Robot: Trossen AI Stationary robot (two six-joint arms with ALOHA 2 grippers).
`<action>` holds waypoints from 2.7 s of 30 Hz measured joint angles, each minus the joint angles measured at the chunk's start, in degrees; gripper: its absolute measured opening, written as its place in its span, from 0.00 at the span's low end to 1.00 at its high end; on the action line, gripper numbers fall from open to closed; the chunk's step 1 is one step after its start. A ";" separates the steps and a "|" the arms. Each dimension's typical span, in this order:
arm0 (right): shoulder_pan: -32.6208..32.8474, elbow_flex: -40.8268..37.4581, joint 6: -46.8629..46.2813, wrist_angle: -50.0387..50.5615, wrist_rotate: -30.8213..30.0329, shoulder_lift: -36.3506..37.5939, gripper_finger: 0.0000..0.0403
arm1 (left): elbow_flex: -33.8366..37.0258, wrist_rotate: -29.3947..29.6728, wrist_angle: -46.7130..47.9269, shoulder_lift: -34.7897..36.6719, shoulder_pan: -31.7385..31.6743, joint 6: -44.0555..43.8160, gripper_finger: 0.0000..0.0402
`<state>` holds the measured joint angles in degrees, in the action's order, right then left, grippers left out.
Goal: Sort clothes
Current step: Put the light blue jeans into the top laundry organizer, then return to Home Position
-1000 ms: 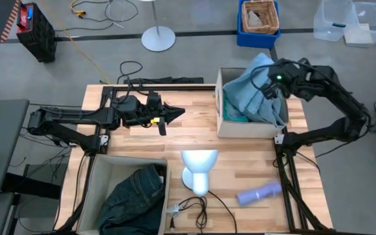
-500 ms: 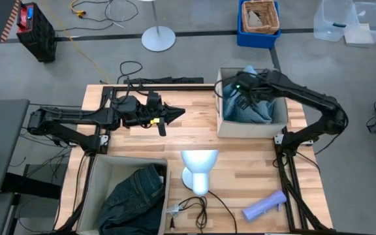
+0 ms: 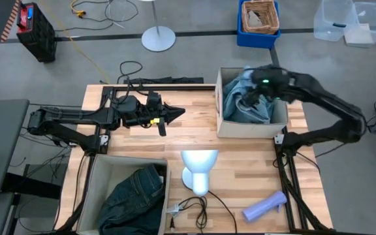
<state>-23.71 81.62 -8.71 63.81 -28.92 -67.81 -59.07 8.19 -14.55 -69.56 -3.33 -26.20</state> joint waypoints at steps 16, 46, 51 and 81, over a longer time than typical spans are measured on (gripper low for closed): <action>9.53 -1.73 -1.91 -8.24 18.16 24.86 0.33 | 0.00 -0.07 0.04 0.00 -0.83 1.55 0.00; 36.24 -50.54 -4.75 -53.60 28.10 61.69 0.00 | 1.79 5.43 8.20 9.77 -1.09 13.16 0.00; 36.48 -57.32 -5.71 -60.35 28.10 63.91 0.00 | 10.90 2.56 -3.95 12.13 -1.06 12.55 0.00; 34.54 -81.15 1.45 -76.58 27.51 63.35 0.00 | 53.94 0.37 -13.05 44.94 -0.74 18.62 0.00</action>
<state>10.83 0.47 -7.26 -12.78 -1.41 -4.46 -5.13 8.56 -27.59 -24.62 -4.08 -7.58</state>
